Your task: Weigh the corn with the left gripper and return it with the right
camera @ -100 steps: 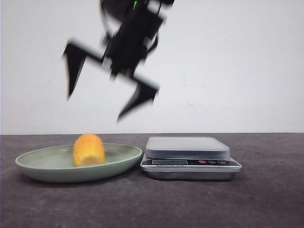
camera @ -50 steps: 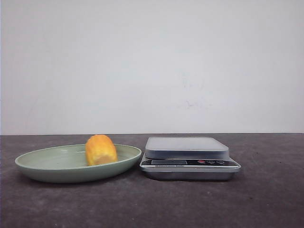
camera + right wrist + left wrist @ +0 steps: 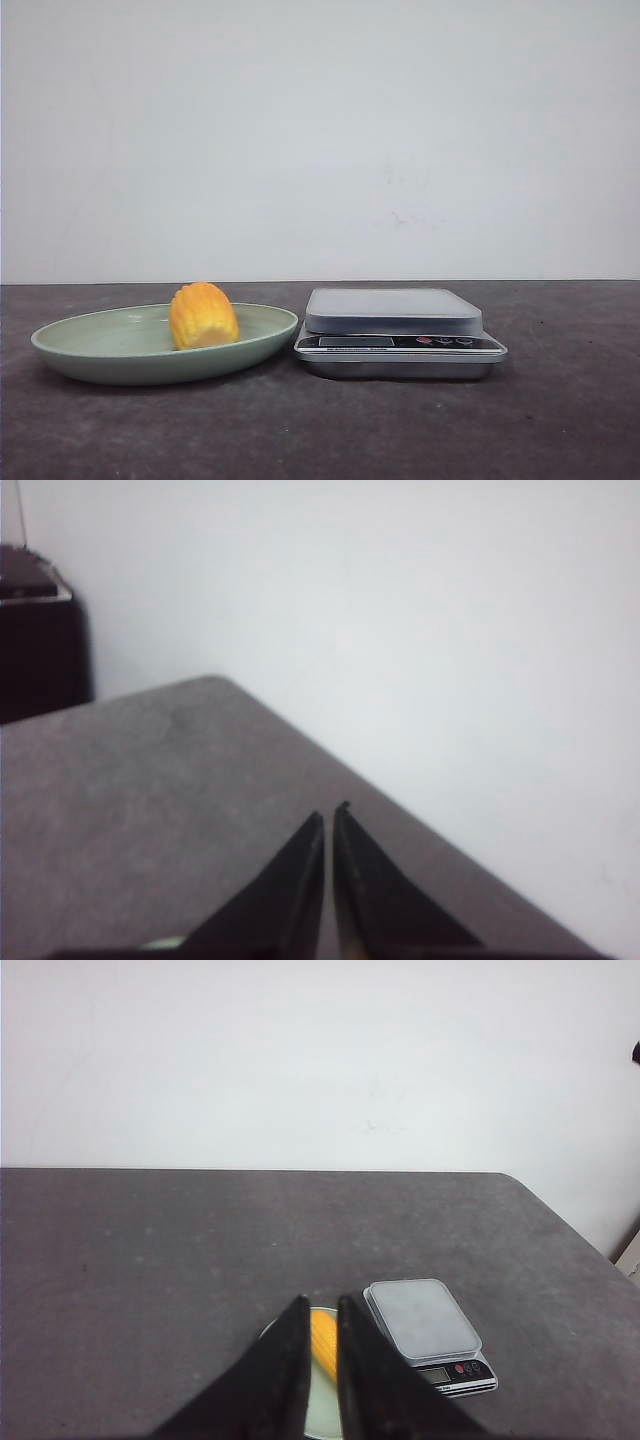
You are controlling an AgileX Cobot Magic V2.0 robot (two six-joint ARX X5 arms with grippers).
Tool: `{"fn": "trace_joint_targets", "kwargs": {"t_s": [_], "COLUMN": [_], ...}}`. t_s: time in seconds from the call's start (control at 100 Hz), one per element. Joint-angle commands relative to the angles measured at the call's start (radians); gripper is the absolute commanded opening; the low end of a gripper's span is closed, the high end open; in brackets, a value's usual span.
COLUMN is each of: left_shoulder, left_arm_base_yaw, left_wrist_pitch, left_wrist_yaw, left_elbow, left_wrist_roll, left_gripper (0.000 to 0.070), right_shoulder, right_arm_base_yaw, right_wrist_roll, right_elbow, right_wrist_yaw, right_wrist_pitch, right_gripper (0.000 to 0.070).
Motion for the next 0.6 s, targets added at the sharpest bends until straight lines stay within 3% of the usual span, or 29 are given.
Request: {"fn": "trace_joint_targets", "kwargs": {"t_s": [0.0, 0.2, 0.4, 0.52, 0.59], "left_shoulder": [0.001, 0.001, 0.001, 0.001, 0.001], "left_arm_base_yaw": [-0.004, -0.004, -0.004, -0.004, -0.004], "left_wrist_pitch": [-0.056, -0.056, -0.056, -0.056, -0.056], "left_wrist_yaw": [-0.005, -0.005, -0.005, -0.005, -0.005], "left_elbow": [0.018, 0.018, 0.018, 0.018, 0.018], "left_wrist_roll": [-0.001, -0.001, -0.001, -0.001, -0.001], "left_gripper": [0.0003, 0.0003, 0.0003, 0.0003, 0.0003], "right_shoulder": [0.003, 0.0, -0.006, -0.024, -0.074], "right_arm_base_yaw": [0.009, -0.014, -0.053, -0.126, -0.168], "right_wrist_roll": [-0.006, -0.008, -0.008, -0.008, -0.008], "right_elbow": [0.017, 0.017, 0.017, 0.006, -0.054], "right_wrist_yaw": [-0.002, 0.128, 0.264, 0.275, 0.274], "right_wrist_pitch": [0.029, -0.002, -0.168, -0.312, -0.33], "right_gripper": [0.0011, 0.0011, 0.0011, 0.0011, 0.0011]}}
